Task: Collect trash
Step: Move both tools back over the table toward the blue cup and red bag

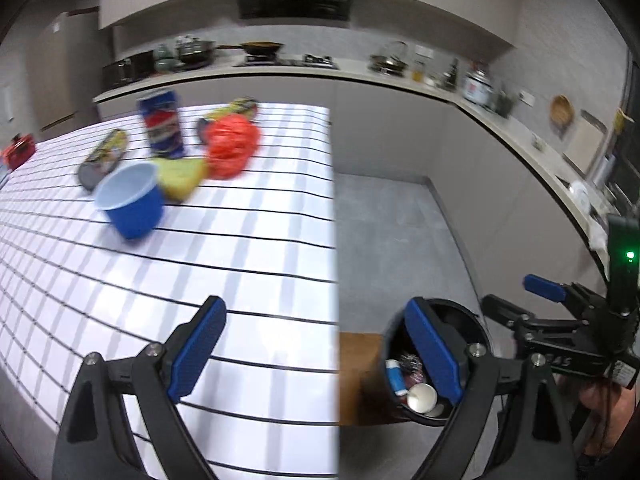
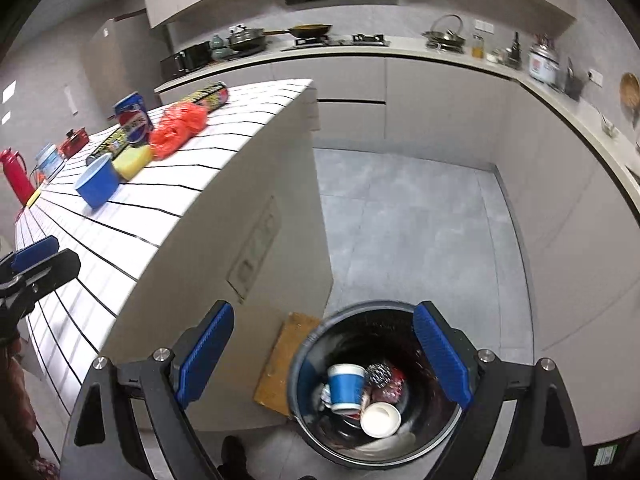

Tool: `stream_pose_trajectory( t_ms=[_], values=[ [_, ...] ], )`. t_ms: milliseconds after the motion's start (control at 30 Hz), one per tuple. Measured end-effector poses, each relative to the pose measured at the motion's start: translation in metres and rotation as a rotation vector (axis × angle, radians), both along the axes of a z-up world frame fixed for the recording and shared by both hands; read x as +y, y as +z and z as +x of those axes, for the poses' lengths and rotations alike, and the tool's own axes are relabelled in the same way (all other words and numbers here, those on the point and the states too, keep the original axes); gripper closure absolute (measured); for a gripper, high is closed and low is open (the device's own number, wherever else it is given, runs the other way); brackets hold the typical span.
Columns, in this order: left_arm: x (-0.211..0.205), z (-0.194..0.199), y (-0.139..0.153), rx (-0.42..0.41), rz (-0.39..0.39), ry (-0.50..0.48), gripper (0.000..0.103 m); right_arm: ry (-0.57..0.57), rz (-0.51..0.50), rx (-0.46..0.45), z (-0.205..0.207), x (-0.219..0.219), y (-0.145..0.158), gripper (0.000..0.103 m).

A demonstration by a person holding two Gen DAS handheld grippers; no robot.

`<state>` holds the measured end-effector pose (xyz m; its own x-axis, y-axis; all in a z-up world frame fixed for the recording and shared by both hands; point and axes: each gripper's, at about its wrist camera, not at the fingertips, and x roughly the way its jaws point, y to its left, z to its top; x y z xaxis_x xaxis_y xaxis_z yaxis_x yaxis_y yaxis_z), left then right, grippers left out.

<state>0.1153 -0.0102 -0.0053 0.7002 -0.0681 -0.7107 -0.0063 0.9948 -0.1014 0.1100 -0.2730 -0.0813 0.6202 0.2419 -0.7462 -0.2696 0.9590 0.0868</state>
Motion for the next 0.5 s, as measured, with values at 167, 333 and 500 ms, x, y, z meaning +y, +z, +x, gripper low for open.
stream_pose_trajectory(
  t_ms=[167,333,500],
  values=[
    [0.054,0.005,-0.002,-0.017,0.003,0.101,0.011,0.013,0.005,-0.013,0.011,0.037,0.013,0.01],
    [0.107,0.018,-0.006,-0.039,0.041,0.208,0.011,0.027,-0.011,-0.027,0.021,0.077,0.024,0.01],
    [0.143,0.046,-0.019,-0.022,0.053,0.23,0.011,0.042,-0.015,-0.031,0.042,0.121,0.032,0.01]
  ],
)
